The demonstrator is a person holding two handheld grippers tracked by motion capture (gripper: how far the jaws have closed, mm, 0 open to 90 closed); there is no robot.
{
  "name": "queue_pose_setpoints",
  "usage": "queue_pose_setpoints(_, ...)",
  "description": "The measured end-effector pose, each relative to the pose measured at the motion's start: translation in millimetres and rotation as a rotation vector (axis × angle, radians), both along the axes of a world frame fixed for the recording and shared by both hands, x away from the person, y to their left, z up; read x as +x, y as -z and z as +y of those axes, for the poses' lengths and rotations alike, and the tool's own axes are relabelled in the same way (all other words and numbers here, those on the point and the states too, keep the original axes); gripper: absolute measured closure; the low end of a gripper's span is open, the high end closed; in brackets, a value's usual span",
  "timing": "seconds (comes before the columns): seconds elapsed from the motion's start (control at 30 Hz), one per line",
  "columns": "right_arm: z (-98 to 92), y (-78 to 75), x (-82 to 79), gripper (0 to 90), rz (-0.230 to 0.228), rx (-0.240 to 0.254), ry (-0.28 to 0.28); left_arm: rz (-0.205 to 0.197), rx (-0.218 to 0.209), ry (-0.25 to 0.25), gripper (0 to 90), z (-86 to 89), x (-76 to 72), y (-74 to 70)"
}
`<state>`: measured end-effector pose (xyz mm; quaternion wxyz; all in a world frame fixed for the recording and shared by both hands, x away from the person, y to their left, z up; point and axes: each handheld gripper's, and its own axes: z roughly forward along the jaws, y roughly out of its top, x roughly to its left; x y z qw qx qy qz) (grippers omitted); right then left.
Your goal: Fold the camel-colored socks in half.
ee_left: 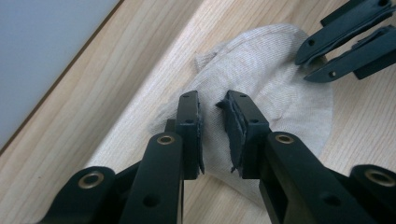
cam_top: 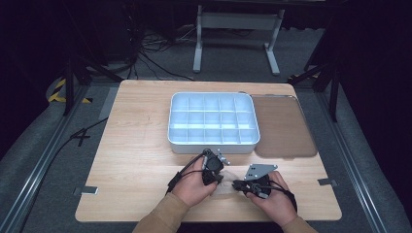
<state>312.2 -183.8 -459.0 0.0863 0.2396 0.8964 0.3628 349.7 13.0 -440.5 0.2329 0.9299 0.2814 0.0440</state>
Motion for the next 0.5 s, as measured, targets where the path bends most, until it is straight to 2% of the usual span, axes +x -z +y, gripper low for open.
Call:
queue_pose_setpoints(0.17,-4.0,4.1,0.7,85.0,0.013,-0.008,0.004,0.010,-0.012,0.000,75.7,0.5,1.3,1.4)
queue_pose_setpoints(0.3,-8.7,7.8,3.8,85.4,0.041,0.031,0.009,0.020,-0.022,-0.009,75.7,1.4,1.7,2.1)
queue_pose_setpoints(0.5,-8.3,8.4,3.1,86.0,0.035,0.026,0.005,0.021,-0.037,-0.006,75.6,4.0,2.7,2.3)
